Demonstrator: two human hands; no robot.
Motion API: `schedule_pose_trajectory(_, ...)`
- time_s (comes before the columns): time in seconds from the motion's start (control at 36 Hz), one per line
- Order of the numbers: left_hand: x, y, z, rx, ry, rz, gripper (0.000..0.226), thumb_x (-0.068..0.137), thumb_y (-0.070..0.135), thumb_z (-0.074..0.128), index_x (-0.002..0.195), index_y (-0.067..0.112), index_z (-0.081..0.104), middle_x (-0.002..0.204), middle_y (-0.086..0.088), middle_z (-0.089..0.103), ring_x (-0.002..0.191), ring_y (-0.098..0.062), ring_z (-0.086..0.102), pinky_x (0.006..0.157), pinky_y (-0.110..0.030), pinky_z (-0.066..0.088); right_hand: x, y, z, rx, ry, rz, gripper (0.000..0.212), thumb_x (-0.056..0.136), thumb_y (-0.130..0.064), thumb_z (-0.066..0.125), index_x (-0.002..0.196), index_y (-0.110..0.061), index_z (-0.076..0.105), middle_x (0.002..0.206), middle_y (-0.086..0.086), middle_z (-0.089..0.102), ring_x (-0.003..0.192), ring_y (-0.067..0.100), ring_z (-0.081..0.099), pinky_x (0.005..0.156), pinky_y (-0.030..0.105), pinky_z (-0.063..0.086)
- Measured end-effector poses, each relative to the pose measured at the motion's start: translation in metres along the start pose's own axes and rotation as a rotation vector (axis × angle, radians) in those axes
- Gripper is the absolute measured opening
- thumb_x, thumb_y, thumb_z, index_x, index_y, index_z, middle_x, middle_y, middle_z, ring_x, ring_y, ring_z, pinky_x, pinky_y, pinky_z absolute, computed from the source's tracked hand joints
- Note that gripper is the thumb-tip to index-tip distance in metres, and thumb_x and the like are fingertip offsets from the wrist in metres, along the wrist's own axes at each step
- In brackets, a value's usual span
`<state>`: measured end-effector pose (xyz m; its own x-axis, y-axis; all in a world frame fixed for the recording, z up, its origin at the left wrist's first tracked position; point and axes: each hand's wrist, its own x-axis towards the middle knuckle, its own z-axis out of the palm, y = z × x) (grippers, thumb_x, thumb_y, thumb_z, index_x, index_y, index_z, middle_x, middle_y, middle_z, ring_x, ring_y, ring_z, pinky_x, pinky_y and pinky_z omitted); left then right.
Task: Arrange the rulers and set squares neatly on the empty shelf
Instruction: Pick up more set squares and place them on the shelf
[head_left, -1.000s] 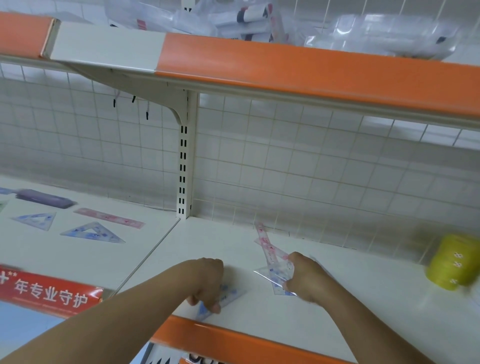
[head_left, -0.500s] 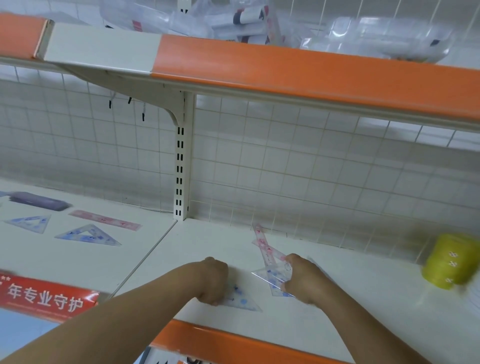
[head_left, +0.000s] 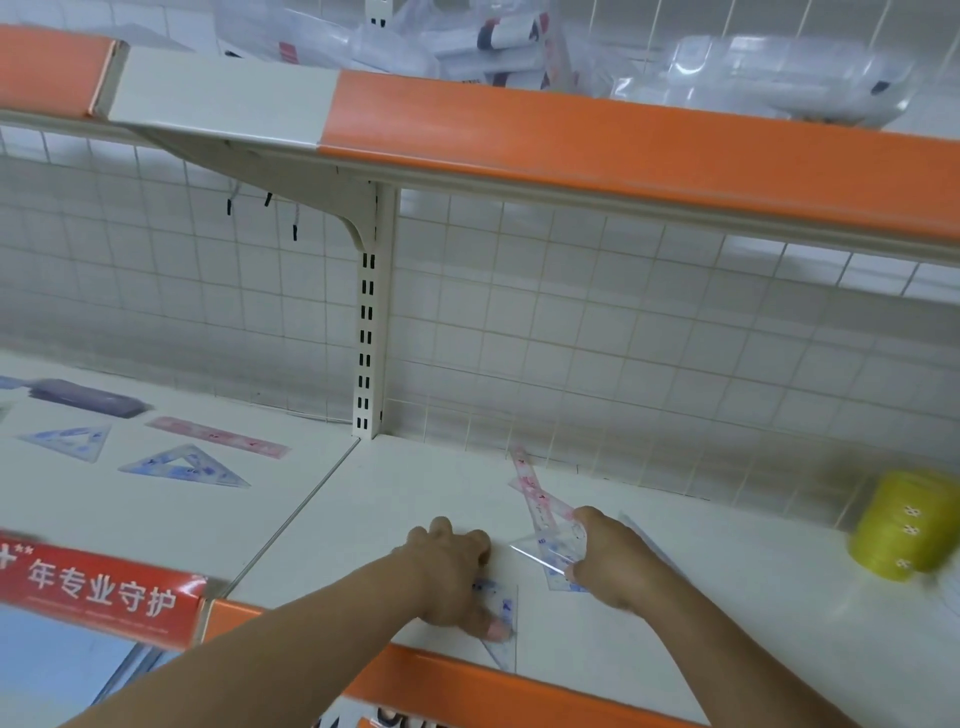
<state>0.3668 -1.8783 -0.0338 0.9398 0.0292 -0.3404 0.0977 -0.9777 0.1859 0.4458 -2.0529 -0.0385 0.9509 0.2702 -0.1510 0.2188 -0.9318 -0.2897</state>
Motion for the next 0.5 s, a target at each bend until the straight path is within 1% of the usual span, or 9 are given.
schedule_pose_trajectory(0.06, 0.000, 0.003, 0.003, -0.023, 0.015, -0.008, 0.075, 0.073, 0.061, 0.070, 0.130, 0.024, 0.039, 0.126, -0.006, 0.035, 0.120, -0.029, 0.037, 0.099, -0.040, 0.041, 0.000, 0.000, 0.000, 0.008, -0.001, 0.003, 0.054, 0.088, -0.023, 0.061, 0.137, -0.019, 0.036, 0.109, 0.002, 0.058, 0.098, 0.020, 0.060, 0.080, 0.030, 0.051)
schedule_pose_trajectory(0.11, 0.001, 0.004, 0.004, -0.024, 0.035, -0.010, 0.071, 0.075, 0.057, 0.071, 0.129, 0.022, 0.042, 0.127, -0.007, 0.036, 0.118, -0.028, 0.037, 0.098, -0.039, 0.041, -0.001, 0.000, 0.000, 0.019, -0.003, 0.003, 0.055, 0.089, -0.022, 0.060, 0.138, -0.019, 0.035, 0.107, 0.002, 0.057, 0.096, 0.020, 0.060, 0.079, 0.030, 0.051)
schedule_pose_trajectory(0.22, 0.001, 0.007, 0.003, 0.033, 0.043, -0.039, 0.074, 0.075, 0.057, 0.070, 0.129, 0.014, 0.042, 0.129, -0.009, 0.037, 0.121, -0.029, 0.036, 0.100, -0.039, 0.038, -0.002, 0.000, 0.000, 0.017, -0.001, 0.002, 0.056, 0.089, -0.022, 0.060, 0.138, -0.019, 0.034, 0.109, 0.003, 0.058, 0.097, 0.020, 0.060, 0.076, 0.028, 0.049)
schedule_pose_trajectory(0.31, 0.001, 0.004, -0.001, 0.000, 0.025, -0.036, 0.075, 0.074, 0.055, 0.072, 0.127, 0.013, 0.040, 0.128, -0.008, 0.040, 0.120, -0.028, 0.039, 0.100, -0.038, 0.039, -0.002, 0.000, 0.001, 0.016, -0.002, 0.001, 0.055, 0.090, -0.023, 0.060, 0.138, -0.019, 0.034, 0.106, 0.002, 0.057, 0.098, 0.021, 0.060, 0.074, 0.028, 0.047)
schedule_pose_trajectory(0.33, 0.001, 0.003, -0.003, -0.031, 0.025, -0.020, 0.070, 0.074, 0.052, 0.073, 0.123, 0.013, 0.040, 0.124, -0.006, 0.045, 0.116, -0.026, 0.044, 0.097, -0.037, 0.040, -0.002, 0.000, 0.001, 0.018, -0.003, -0.002, 0.055, 0.090, -0.022, 0.059, 0.139, -0.019, 0.034, 0.108, 0.003, 0.057, 0.098, 0.021, 0.060, 0.073, 0.027, 0.046)
schedule_pose_trajectory(0.36, 0.001, 0.000, -0.003, -0.078, 0.025, 0.004, 0.062, 0.076, 0.048, 0.073, 0.115, 0.014, 0.040, 0.117, -0.005, 0.049, 0.107, -0.023, 0.048, 0.091, -0.034, 0.043, -0.002, 0.000, 0.001, 0.023, -0.003, -0.004, 0.056, 0.090, -0.022, 0.059, 0.139, -0.019, 0.033, 0.111, 0.004, 0.058, 0.097, 0.020, 0.059, 0.073, 0.027, 0.045)
schedule_pose_trajectory(0.42, 0.005, -0.005, -0.004, -0.191, 0.046, 0.048, 0.041, 0.084, 0.036, 0.067, 0.105, 0.016, 0.039, 0.104, -0.002, 0.051, 0.090, -0.020, 0.049, 0.072, -0.027, 0.045, -0.002, 0.000, 0.001, 0.040, -0.005, -0.005, 0.058, 0.090, -0.021, 0.058, 0.141, -0.020, 0.032, 0.112, 0.004, 0.057, 0.094, 0.020, 0.058, 0.072, 0.027, 0.045)
schedule_pose_trajectory(0.47, 0.009, -0.011, -0.004, -0.261, 0.101, 0.075, 0.019, 0.092, 0.022, 0.053, 0.107, 0.017, 0.043, 0.100, -0.002, 0.050, 0.084, -0.019, 0.048, 0.056, -0.019, 0.039, -0.002, 0.001, 0.002, 0.060, -0.007, -0.011, 0.057, 0.091, -0.019, 0.057, 0.142, -0.021, 0.031, 0.104, 0.002, 0.055, 0.089, 0.019, 0.056, 0.068, 0.026, 0.043)
schedule_pose_trajectory(0.5, 0.011, -0.014, -0.004, -0.283, 0.130, 0.092, 0.017, 0.093, 0.017, 0.048, 0.110, 0.017, 0.045, 0.099, -0.002, 0.050, 0.083, -0.019, 0.048, 0.052, -0.018, 0.037, -0.001, 0.002, 0.002, 0.075, -0.009, -0.013, 0.056, 0.092, -0.017, 0.054, 0.142, -0.021, 0.030, 0.100, 0.002, 0.054, 0.086, 0.018, 0.055, 0.065, 0.025, 0.042)
